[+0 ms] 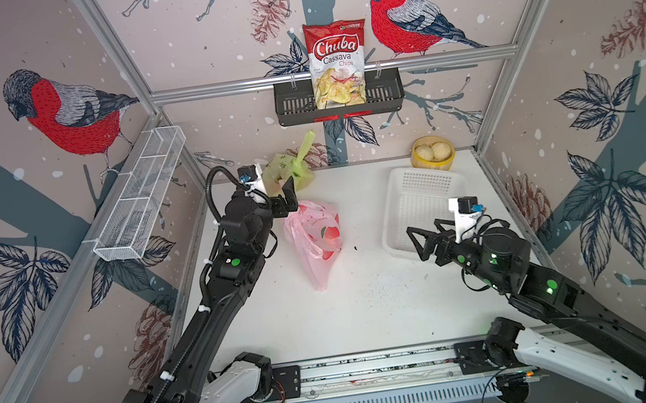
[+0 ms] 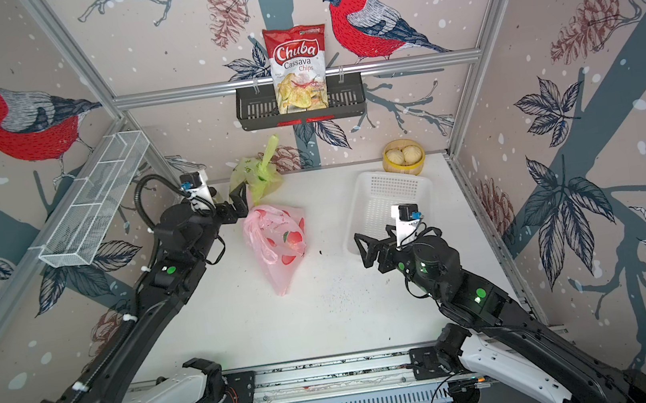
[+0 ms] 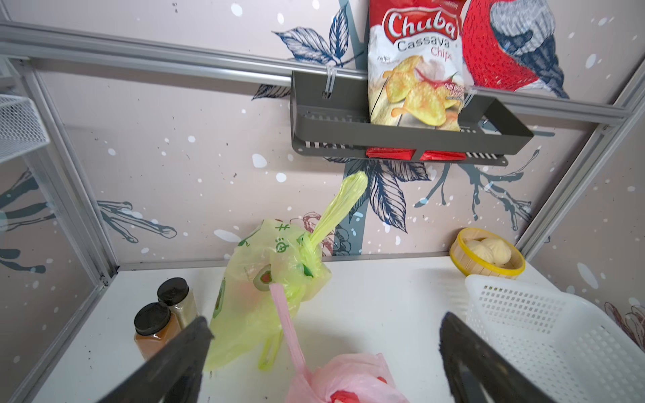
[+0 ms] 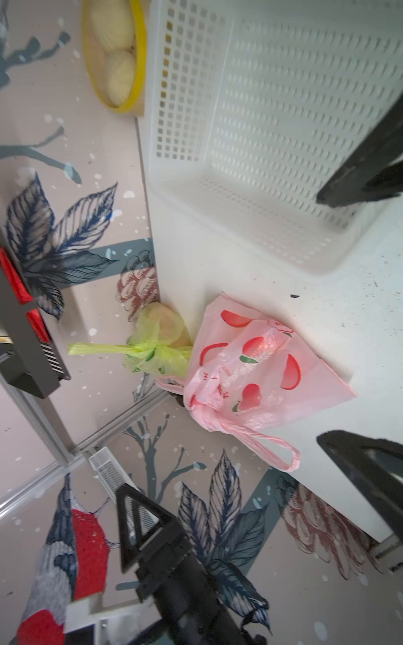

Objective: Place the peach into a plastic bag & tie a knot
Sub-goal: Place the plastic bag at the center of the board, then reset both arms

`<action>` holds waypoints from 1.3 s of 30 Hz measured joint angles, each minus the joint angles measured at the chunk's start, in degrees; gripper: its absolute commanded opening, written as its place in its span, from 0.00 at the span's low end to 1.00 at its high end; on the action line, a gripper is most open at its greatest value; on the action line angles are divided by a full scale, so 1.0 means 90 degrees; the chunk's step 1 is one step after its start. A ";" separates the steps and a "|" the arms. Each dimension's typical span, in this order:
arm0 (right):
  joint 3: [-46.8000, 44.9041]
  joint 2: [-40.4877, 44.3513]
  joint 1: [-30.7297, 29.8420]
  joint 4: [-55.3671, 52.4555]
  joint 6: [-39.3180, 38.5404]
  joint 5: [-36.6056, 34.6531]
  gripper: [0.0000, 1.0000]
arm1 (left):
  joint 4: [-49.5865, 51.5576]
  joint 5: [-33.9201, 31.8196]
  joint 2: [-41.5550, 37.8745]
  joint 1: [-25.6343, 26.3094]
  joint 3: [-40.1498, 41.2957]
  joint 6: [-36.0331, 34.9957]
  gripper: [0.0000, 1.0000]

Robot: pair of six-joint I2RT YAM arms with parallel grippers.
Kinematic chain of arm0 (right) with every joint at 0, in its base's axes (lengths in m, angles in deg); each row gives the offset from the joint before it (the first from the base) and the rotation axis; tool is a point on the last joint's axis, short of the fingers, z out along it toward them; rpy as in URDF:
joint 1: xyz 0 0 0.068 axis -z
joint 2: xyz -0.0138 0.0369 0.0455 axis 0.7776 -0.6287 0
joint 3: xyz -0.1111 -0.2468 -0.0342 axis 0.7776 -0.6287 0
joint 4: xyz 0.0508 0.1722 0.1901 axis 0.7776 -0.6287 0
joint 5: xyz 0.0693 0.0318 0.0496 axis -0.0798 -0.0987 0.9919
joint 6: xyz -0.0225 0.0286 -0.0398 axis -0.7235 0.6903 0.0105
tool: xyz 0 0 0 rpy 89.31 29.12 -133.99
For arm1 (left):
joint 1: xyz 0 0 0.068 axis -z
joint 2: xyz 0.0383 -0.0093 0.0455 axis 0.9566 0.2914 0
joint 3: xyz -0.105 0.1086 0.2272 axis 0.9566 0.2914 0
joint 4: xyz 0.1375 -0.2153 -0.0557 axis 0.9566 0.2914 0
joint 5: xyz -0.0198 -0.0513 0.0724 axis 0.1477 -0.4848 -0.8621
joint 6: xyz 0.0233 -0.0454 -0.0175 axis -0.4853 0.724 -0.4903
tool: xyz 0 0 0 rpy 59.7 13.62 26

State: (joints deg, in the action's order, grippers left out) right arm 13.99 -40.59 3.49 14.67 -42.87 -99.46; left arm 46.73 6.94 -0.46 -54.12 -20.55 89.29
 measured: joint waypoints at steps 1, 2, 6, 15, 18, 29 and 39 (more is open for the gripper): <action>-0.0136 0.0197 0.0007 0.0163 -0.0070 -0.0192 1.00 | -0.0066 0.0000 -0.0153 0.0000 0.0104 -0.0148 0.99; -0.0279 0.0410 0.0015 0.0301 -0.0177 -0.0420 1.00 | -0.0085 0.0000 -0.0296 0.0000 0.0180 -0.0284 0.98; -0.0838 0.1083 0.0085 0.1202 -0.0899 -0.1552 0.99 | -0.0602 0.0015 -0.0937 0.0000 0.0821 -0.0697 0.98; -0.2271 -0.0007 0.2968 0.3366 -0.2620 -0.2579 0.99 | -0.1972 -0.1209 -0.0039 -0.0097 0.3218 -0.0852 0.96; -0.3128 -0.0284 0.3968 0.3905 -0.2433 -0.1853 1.00 | -0.2611 -0.1474 0.0083 -0.0187 0.3891 -0.0719 0.96; -0.4393 -0.2761 0.5323 0.6987 -0.1829 -0.0639 0.99 | -0.4728 -0.1260 0.1263 -0.0998 0.4359 -0.0814 0.96; -0.3808 -0.4818 0.5566 0.8799 -0.1824 0.0240 1.00 | -0.4979 -0.0901 0.1554 -0.1229 0.4396 -0.1008 0.96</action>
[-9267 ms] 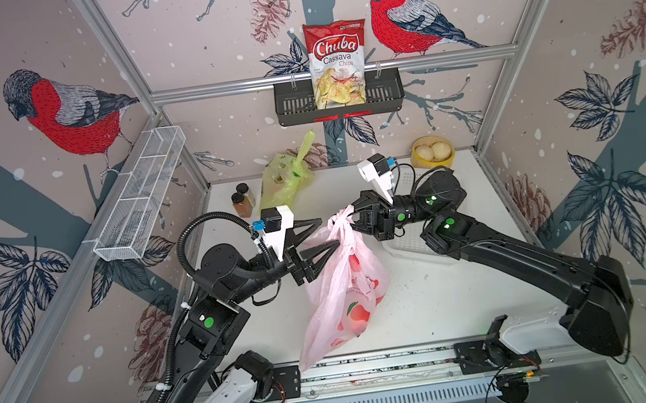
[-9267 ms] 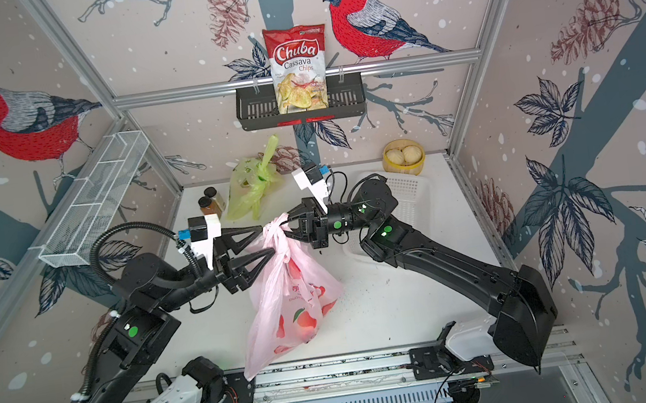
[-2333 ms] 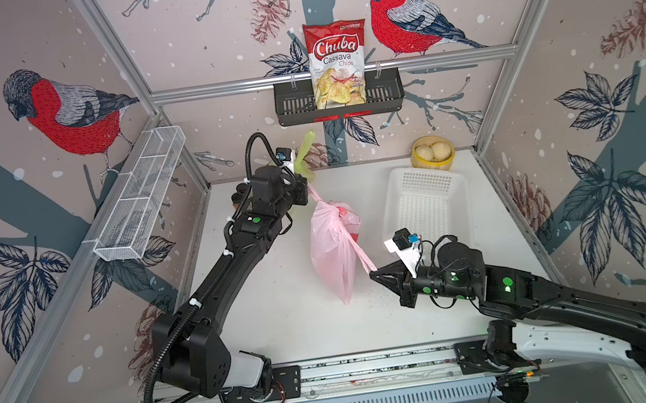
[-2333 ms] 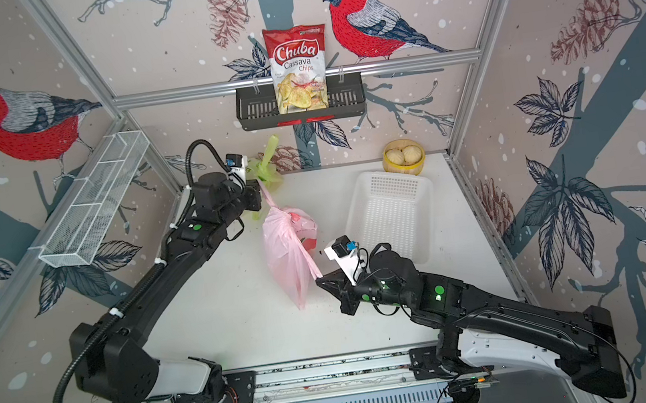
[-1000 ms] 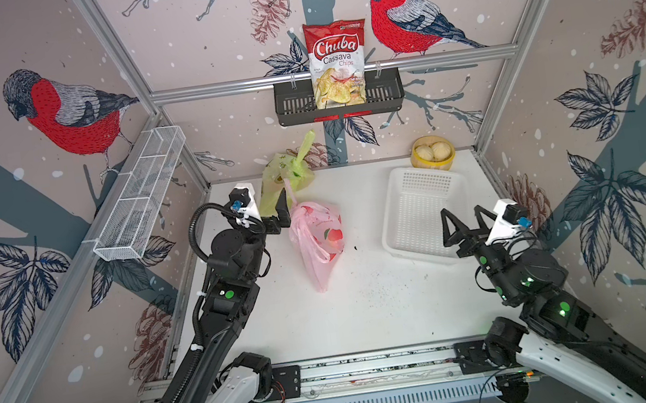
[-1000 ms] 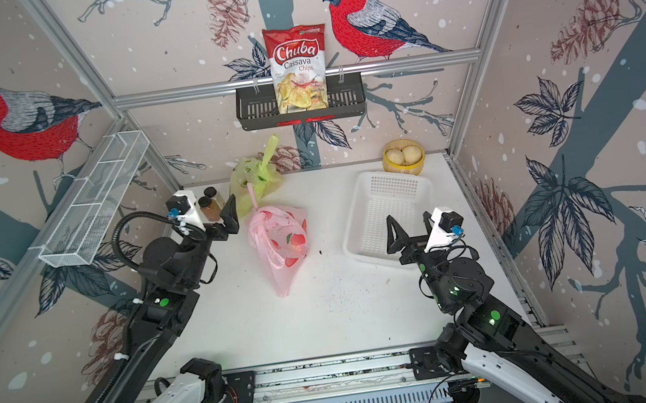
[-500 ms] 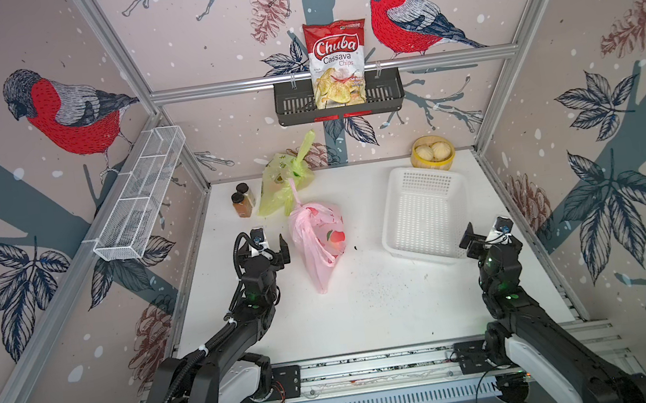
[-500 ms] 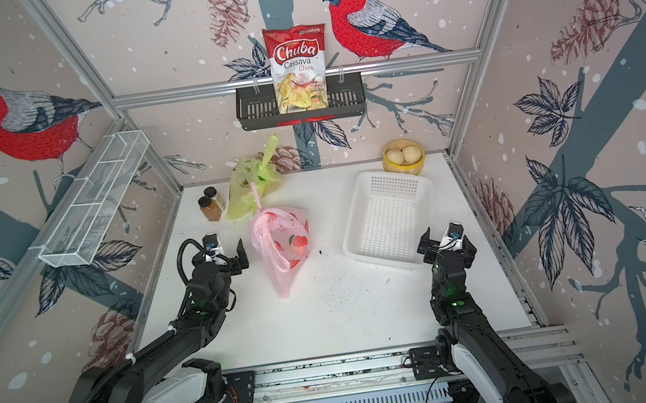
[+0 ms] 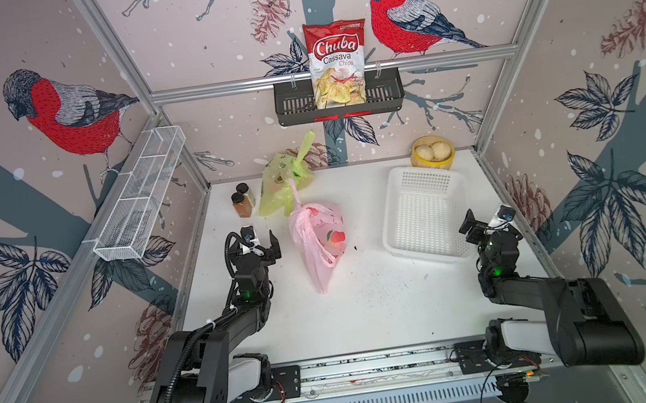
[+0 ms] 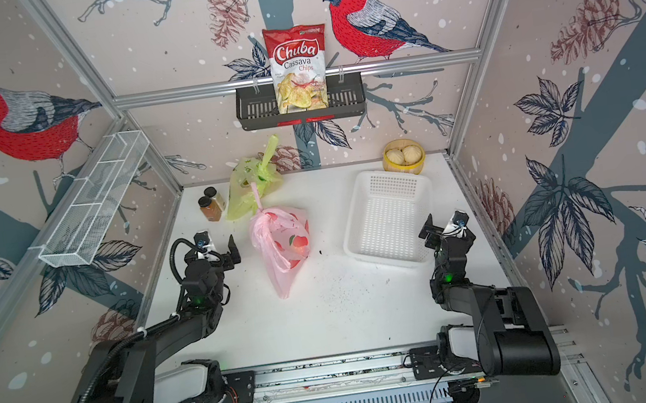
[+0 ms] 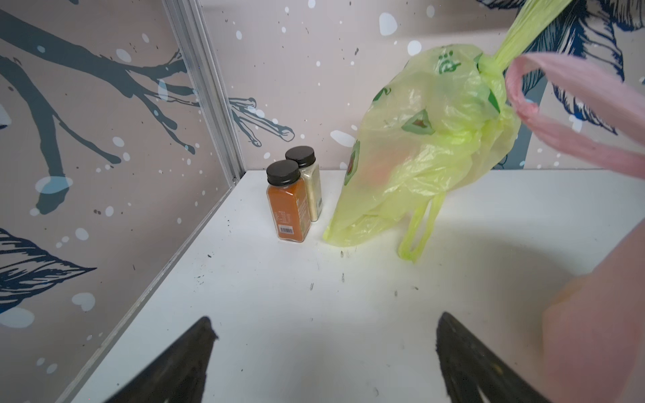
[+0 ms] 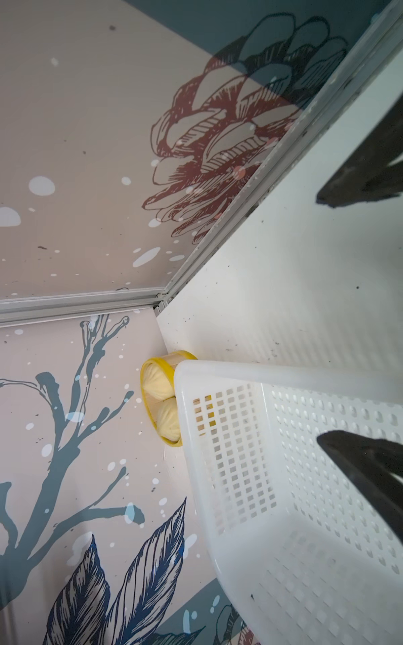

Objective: Place the peach into a plastic bag & tie a knot
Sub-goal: Reset both arms

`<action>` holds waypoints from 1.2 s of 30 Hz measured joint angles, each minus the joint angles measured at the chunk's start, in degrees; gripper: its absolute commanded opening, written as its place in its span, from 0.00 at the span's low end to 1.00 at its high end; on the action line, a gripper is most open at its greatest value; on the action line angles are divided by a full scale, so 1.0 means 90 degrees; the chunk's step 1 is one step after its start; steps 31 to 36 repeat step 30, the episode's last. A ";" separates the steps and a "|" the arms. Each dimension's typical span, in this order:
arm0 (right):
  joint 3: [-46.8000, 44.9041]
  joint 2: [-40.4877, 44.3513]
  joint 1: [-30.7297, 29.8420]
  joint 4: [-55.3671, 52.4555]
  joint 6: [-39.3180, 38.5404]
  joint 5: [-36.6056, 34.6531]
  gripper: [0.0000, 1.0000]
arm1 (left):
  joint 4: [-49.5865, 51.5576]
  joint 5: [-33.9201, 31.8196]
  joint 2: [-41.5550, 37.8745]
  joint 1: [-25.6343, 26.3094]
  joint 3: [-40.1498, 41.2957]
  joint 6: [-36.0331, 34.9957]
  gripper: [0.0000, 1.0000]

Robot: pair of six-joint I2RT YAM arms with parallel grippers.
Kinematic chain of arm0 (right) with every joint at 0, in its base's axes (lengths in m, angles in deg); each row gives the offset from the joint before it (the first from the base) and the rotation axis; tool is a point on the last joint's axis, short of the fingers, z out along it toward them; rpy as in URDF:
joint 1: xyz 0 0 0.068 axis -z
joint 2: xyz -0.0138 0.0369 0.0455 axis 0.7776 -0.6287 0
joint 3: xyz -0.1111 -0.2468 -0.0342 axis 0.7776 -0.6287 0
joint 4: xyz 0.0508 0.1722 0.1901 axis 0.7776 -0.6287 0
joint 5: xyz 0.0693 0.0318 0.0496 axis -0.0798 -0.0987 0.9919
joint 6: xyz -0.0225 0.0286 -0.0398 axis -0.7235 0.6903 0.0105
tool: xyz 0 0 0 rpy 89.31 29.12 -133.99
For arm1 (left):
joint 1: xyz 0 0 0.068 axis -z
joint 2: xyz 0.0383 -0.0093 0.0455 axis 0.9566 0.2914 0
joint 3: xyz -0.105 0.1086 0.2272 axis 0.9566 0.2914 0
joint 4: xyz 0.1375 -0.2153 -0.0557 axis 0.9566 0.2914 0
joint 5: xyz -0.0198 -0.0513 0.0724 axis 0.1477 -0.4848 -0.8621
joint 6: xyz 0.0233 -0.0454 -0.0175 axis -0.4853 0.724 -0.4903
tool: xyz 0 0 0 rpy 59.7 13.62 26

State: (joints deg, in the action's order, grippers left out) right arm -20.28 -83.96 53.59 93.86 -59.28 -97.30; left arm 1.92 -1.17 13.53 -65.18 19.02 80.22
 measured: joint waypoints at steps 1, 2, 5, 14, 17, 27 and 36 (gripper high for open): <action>-0.0095 -0.0153 -0.0032 0.0352 0.0007 0.0010 0.99 | -0.0012 0.0119 0.0058 -0.0039 0.0015 -0.0049 0.96; -0.0177 -0.0321 -0.0068 0.0716 -0.0002 0.0061 1.00 | -0.0112 0.0168 0.0141 -0.0095 0.0034 -0.0051 0.96; -0.0257 -0.0835 -0.0163 0.1639 -0.0124 0.0233 1.00 | -0.0685 0.0311 0.0498 -0.0294 0.0255 -0.0044 0.96; 0.0624 -0.1073 -0.0401 0.0646 -0.0321 0.0107 1.00 | -0.1593 0.0653 0.1644 -0.0403 0.0153 -0.0036 0.96; 0.0624 -0.1064 -0.0442 0.0631 -0.0323 0.0027 1.00 | -0.1549 0.0731 0.1625 -0.0656 -0.0134 0.0141 0.96; 0.0760 -0.1156 -0.0471 0.0551 -0.0325 -0.0051 1.00 | -0.1236 0.0903 0.1625 -0.0721 -0.0175 0.0287 0.96; 0.0736 -0.1127 -0.0447 0.0534 -0.0328 -0.0046 1.00 | -0.1236 0.0911 0.1625 -0.0721 -0.0177 0.0287 0.96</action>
